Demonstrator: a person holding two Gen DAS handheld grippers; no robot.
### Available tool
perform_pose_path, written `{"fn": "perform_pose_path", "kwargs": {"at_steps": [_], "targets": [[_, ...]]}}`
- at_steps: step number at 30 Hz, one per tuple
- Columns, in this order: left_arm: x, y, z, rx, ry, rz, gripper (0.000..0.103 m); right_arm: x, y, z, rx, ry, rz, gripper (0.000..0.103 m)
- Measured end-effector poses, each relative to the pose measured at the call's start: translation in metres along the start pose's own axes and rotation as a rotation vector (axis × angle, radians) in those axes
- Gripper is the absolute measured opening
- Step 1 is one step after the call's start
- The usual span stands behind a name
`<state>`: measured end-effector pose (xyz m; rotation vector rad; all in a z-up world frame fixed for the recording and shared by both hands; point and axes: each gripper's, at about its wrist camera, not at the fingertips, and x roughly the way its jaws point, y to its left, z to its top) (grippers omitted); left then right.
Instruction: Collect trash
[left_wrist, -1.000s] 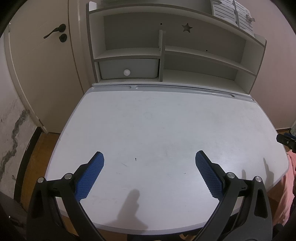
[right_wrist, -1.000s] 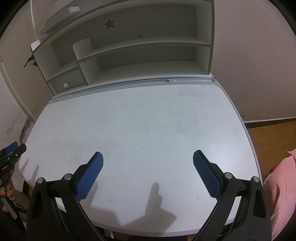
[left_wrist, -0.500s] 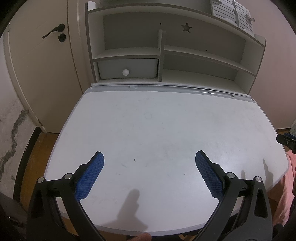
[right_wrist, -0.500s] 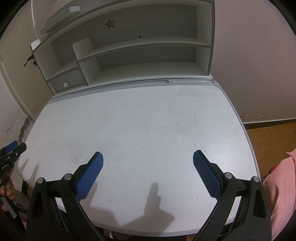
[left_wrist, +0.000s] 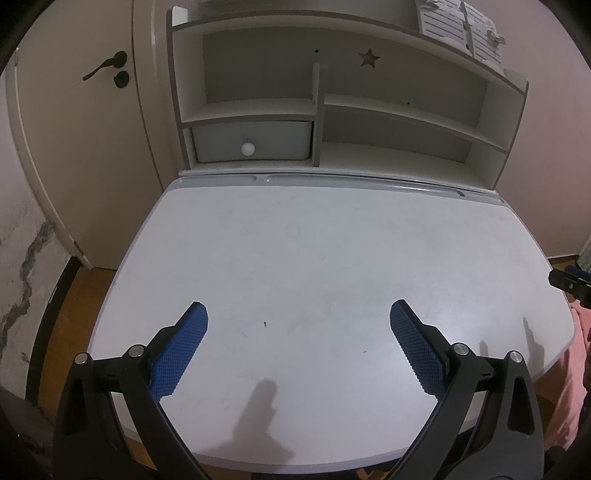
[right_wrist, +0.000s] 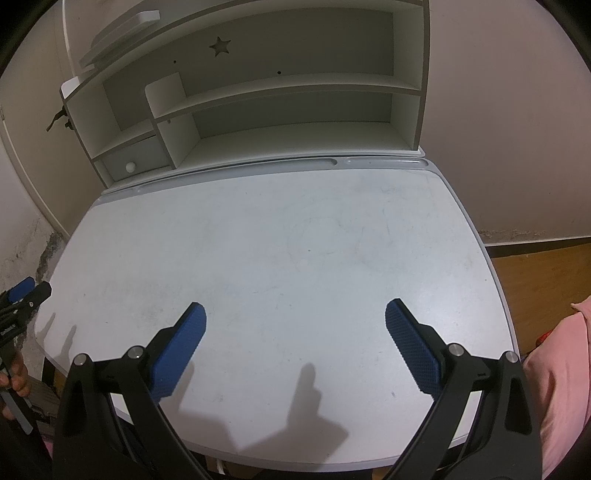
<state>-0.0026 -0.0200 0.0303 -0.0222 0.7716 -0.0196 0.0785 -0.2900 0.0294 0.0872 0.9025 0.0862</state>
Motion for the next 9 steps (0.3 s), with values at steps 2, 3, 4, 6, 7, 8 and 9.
{"fn": "perform_pose_path", "kwargs": {"at_steps": [2, 3, 4, 6, 7, 8, 9], "targets": [[-0.0004, -0.0014, 0.0007, 0.006, -0.004, 0.000, 0.096, 0.0003, -0.0005, -0.0001, 0.000, 0.001, -0.001, 0.094], [0.0003, -0.0018, 0.0013, 0.007, -0.001, 0.003, 0.096, 0.0005, -0.0011, -0.0009, -0.001, 0.002, 0.000, 0.094], [0.0016, -0.0017, 0.0022, 0.006, 0.005, 0.005, 0.096, 0.0012, -0.0018, -0.0010, -0.001, 0.003, 0.000, 0.094], [0.0039, -0.0015, 0.0028, 0.005, 0.010, 0.007, 0.096, 0.0032, -0.0034, -0.0010, 0.002, 0.007, -0.002, 0.094], [0.0052, -0.0013, 0.0032, 0.005, 0.013, 0.006, 0.096, 0.0047, -0.0042, -0.0011, 0.003, 0.010, -0.002, 0.094], [0.0071, -0.0010, 0.0034, 0.004, 0.017, 0.005, 0.096, 0.0061, -0.0052, -0.0013, 0.003, 0.013, -0.003, 0.094], [0.0088, -0.0006, 0.0040, 0.004, 0.020, 0.005, 0.096, 0.0077, -0.0060, -0.0012, 0.003, 0.015, -0.004, 0.094]]}}
